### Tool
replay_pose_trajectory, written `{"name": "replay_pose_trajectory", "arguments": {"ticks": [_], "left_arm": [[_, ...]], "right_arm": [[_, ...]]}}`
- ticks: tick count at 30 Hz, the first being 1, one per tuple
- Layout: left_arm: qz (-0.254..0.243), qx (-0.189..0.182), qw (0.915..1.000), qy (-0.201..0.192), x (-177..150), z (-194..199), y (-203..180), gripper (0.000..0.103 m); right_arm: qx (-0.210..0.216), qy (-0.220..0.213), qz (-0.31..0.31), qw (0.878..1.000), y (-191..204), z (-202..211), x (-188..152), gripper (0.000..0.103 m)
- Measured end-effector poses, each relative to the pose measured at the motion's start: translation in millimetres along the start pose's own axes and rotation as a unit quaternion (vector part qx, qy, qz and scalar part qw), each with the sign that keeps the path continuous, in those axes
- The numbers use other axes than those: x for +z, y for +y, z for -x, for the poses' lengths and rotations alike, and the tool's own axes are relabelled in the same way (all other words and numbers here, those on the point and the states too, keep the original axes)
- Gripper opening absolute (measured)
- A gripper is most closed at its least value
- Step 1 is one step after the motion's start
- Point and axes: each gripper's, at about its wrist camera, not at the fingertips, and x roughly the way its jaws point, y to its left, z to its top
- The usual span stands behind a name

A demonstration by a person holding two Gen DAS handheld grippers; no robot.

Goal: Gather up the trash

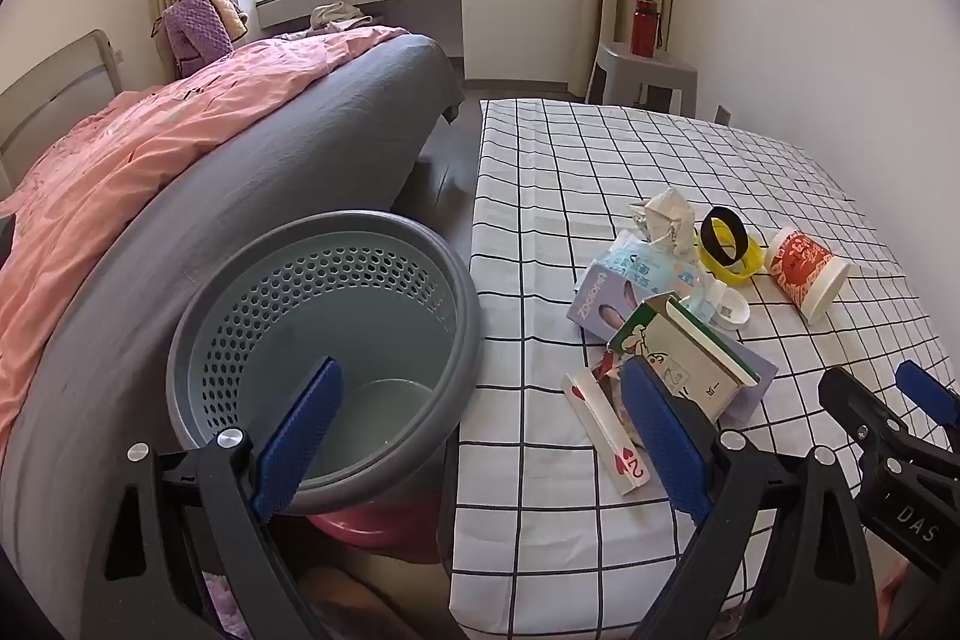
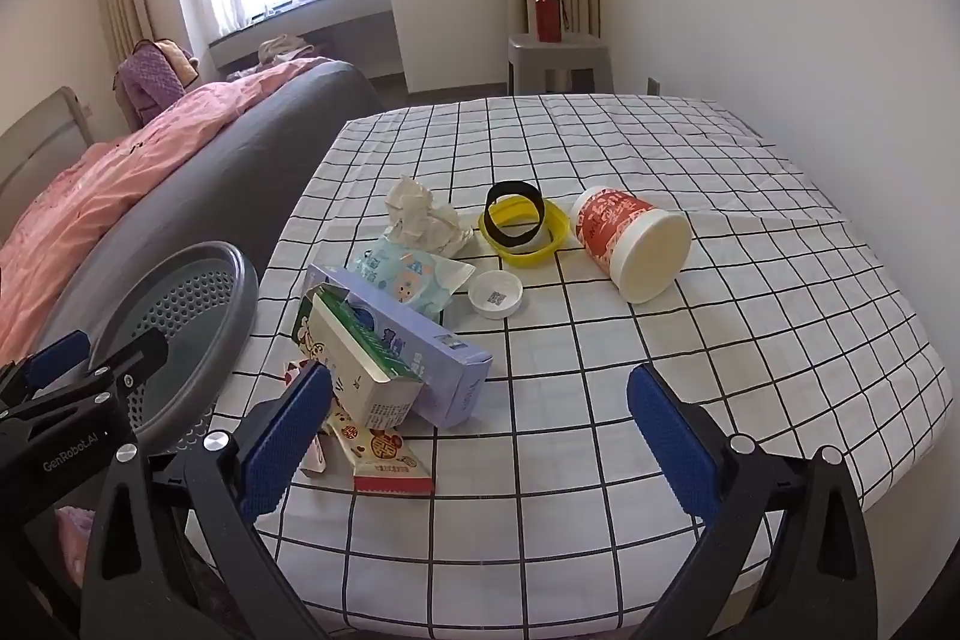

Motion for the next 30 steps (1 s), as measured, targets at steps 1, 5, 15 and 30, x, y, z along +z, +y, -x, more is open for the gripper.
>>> {"name": "replay_pose_trajectory", "arguments": {"ticks": [1, 5, 15, 30], "left_arm": [[0.000, 0.000, 1.0000, 0.000, 0.1, -0.2, 0.1, 0.090], [0.000, 0.001, 1.0000, -0.001, -0.6, 0.2, -2.5, 0.090], [0.002, 0.000, 1.0000, 0.005, -0.8, -3.3, -3.2, 0.090], [-0.003, -0.003, 0.9999, 0.015, -8.3, -12.9, -6.7, 0.090]], "right_arm": [[0.000, 0.000, 0.000, 1.000, 0.0, -0.1, 0.0, 0.097], [0.000, -0.001, 0.002, 1.000, 1.4, 0.1, -0.2, 0.097], [0.000, 0.004, 0.006, 1.000, 0.8, -5.0, -1.1, 0.097], [-0.001, 0.007, 0.006, 1.000, -0.2, -7.7, -1.6, 0.097]]}}
